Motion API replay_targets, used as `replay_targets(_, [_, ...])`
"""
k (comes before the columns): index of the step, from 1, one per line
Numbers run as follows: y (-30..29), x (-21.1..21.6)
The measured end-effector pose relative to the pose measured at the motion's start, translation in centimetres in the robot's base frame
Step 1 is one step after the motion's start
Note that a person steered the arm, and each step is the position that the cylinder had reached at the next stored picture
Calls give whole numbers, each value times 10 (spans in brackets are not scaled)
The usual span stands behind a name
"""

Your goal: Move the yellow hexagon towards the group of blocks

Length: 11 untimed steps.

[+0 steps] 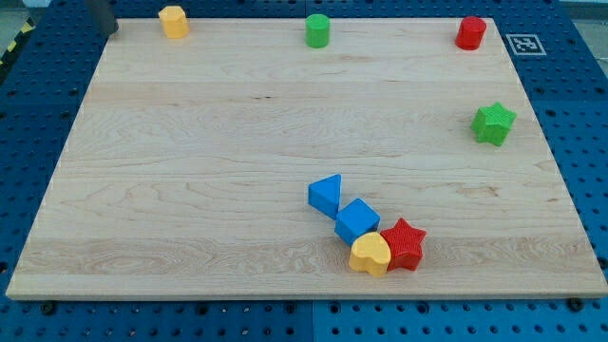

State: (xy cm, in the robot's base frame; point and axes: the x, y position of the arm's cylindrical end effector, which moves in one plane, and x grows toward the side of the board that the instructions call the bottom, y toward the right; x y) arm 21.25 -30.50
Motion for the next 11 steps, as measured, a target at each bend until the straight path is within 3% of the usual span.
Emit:
replay_targets(1, [1, -20])
replay_targets(4, [14, -21])
replay_targets(7, [61, -21])
replay_targets(8, [115, -21])
replay_targets(11, [160, -21])
